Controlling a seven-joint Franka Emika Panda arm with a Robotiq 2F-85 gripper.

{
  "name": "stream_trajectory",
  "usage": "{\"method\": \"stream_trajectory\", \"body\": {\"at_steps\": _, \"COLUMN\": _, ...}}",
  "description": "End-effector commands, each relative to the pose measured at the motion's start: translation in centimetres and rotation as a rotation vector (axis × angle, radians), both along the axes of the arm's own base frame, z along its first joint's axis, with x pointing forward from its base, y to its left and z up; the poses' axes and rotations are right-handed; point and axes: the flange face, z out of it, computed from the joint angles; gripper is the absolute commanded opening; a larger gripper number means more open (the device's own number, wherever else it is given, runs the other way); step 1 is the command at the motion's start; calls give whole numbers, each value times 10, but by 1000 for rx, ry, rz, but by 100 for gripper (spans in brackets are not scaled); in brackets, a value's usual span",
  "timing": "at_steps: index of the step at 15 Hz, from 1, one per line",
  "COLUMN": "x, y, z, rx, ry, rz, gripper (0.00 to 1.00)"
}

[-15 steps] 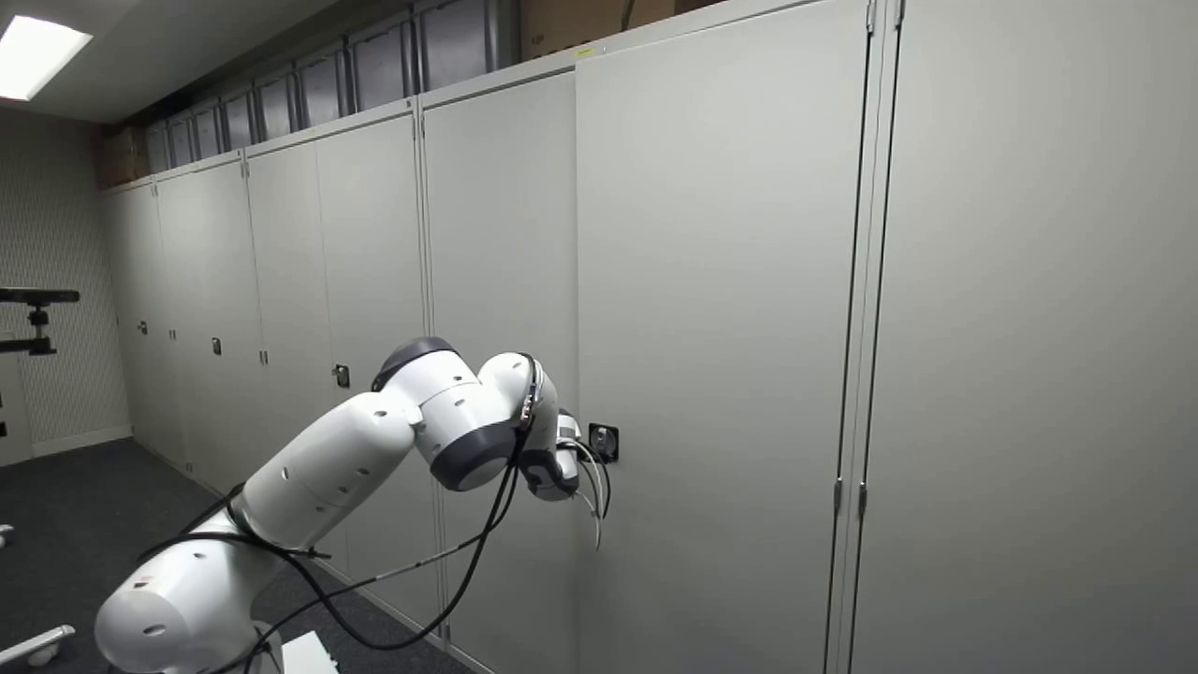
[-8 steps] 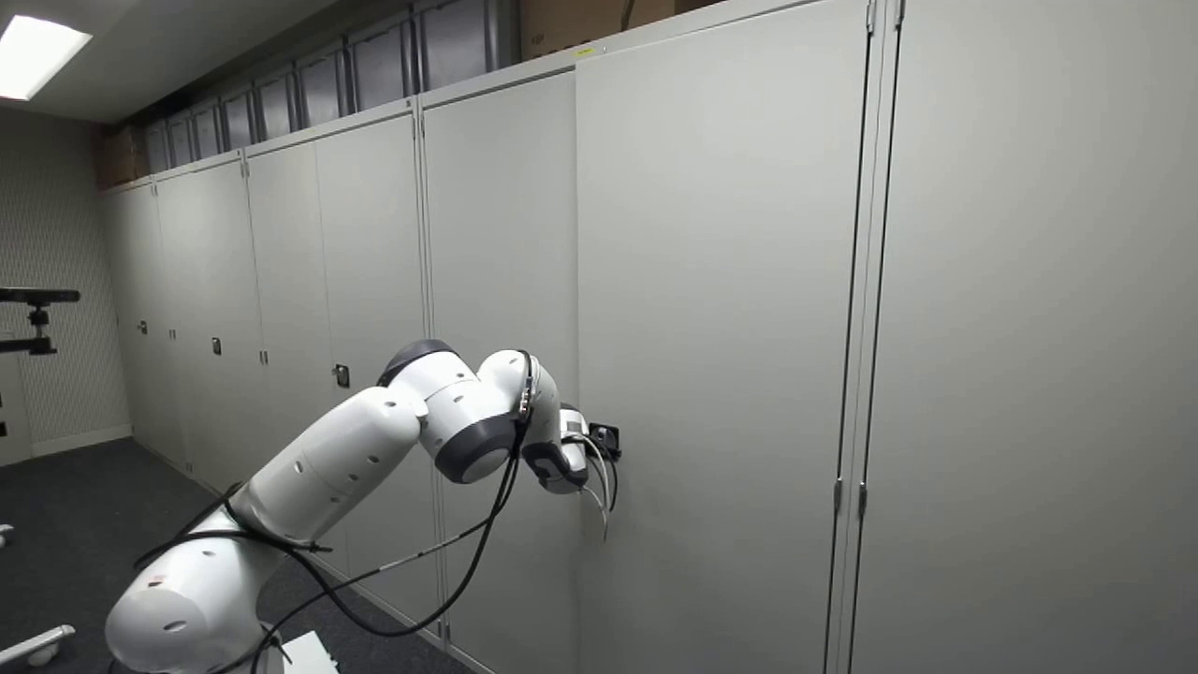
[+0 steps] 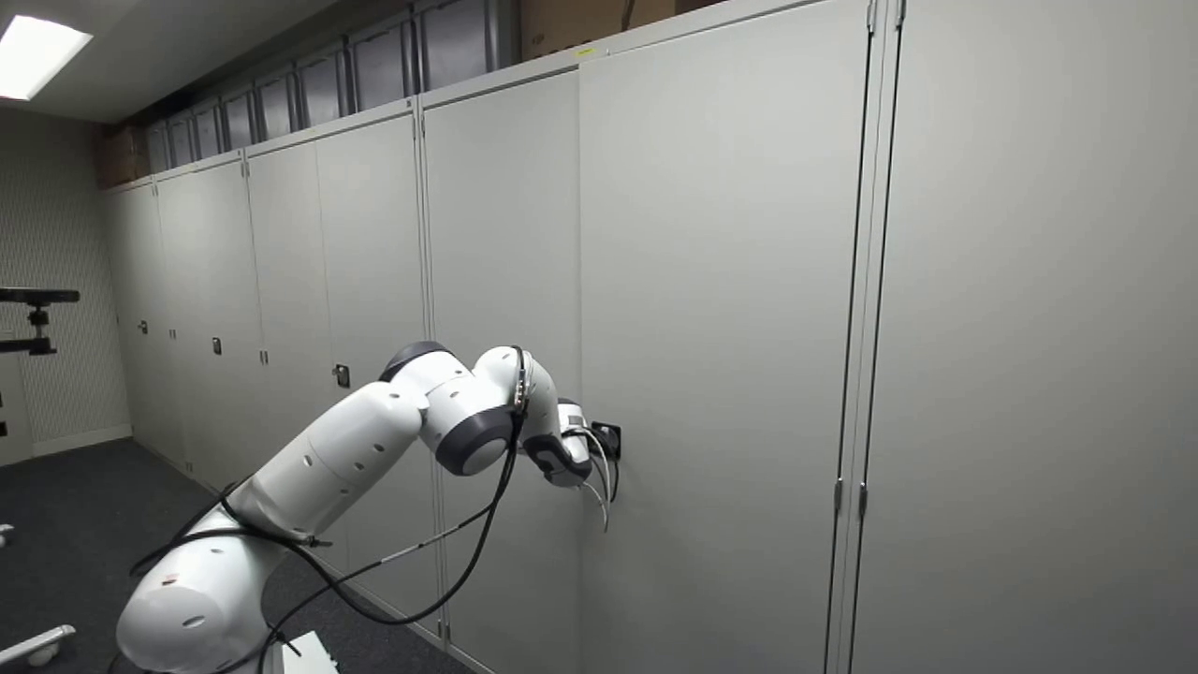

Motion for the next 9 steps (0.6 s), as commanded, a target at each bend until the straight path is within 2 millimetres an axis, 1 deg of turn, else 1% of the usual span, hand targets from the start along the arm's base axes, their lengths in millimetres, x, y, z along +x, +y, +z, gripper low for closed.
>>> {"method": "stream_trajectory", "body": {"at_steps": 1, "x": 6, "y": -1, "z": 22, "rx": 1, "ry": -34, "rz": 4, "gripper": 49}}
{"method": "stream_trajectory", "body": {"at_steps": 2, "x": 6, "y": -1, "z": 25, "rx": -1, "ry": -40, "rz": 0, "gripper": 42}}
{"method": "stream_trajectory", "body": {"at_steps": 9, "x": 6, "y": -6, "z": 30, "rx": -4, "ry": -46, "rz": -4, "gripper": 42}}
